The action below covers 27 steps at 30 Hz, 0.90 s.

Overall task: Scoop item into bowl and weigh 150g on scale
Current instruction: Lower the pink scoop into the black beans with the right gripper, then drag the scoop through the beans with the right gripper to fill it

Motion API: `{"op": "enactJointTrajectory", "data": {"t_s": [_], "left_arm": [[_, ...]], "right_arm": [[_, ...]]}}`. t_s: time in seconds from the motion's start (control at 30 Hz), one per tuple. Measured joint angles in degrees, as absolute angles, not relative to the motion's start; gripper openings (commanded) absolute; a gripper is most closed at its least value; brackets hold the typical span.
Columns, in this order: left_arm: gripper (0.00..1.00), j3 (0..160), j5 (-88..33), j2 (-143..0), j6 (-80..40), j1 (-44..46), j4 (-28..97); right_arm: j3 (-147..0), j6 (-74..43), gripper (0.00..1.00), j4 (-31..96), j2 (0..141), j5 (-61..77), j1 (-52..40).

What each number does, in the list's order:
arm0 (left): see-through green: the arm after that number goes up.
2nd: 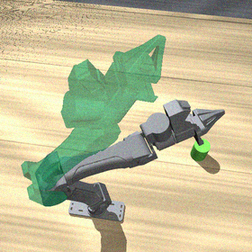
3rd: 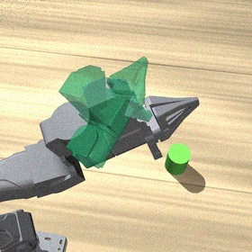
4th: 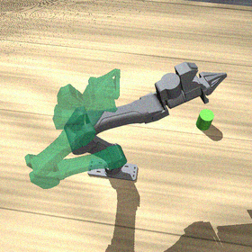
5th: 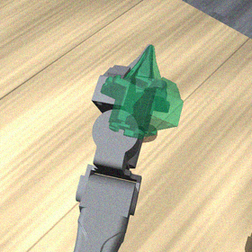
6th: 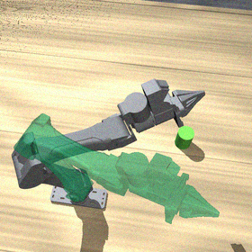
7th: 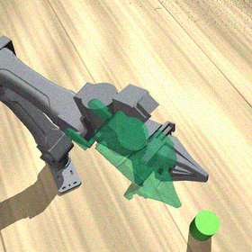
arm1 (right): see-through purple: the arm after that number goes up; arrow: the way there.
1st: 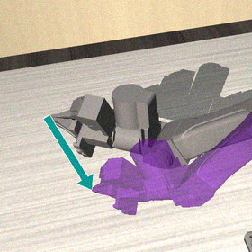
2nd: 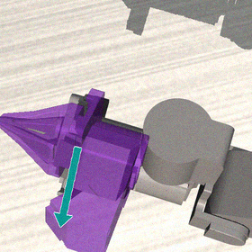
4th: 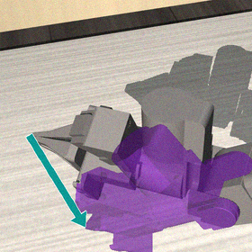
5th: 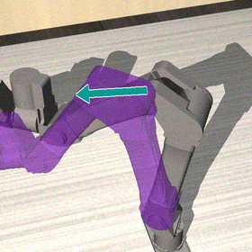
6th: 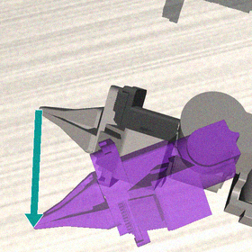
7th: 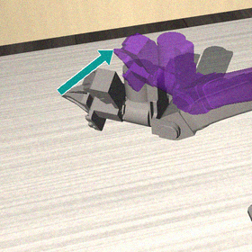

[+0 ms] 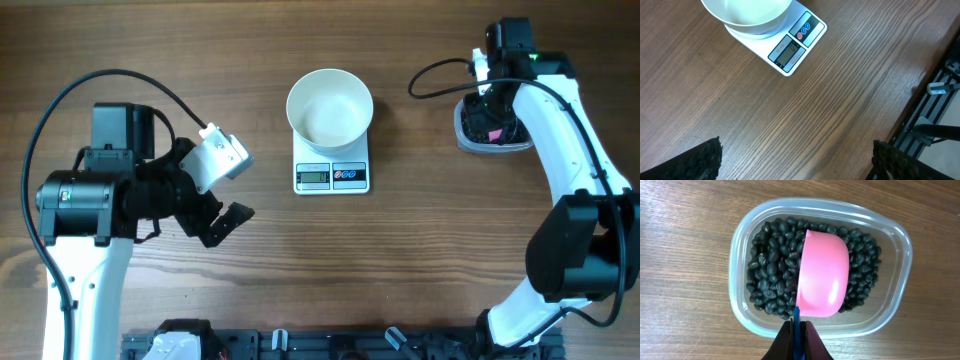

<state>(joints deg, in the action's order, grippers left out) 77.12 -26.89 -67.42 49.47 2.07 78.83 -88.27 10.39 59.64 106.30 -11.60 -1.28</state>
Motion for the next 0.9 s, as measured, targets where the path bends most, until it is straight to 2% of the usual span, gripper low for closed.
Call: {"op": "enactJointTrajectory", "data": {"t_s": [0.17, 0.53, 0.9], "left_arm": [[1.0, 77.12, -26.89, -67.42, 49.47, 2.07, 78.83], [1.0, 77.12, -26.89, -67.42, 49.47, 2.07, 78.83], [1.0, 77.12, -26.89, -67.42, 49.47, 2.07, 78.85]], "right_arm": [[-88.36, 10.37, 0.04, 59.94, 106.3, -9.17, -0.49], [-88.58, 7.73, 0.04, 59.11, 106.3, 7.75, 9.67], [-87.2, 5.19, 0.04, 59.11, 106.63, 13.87, 11.86]]}}
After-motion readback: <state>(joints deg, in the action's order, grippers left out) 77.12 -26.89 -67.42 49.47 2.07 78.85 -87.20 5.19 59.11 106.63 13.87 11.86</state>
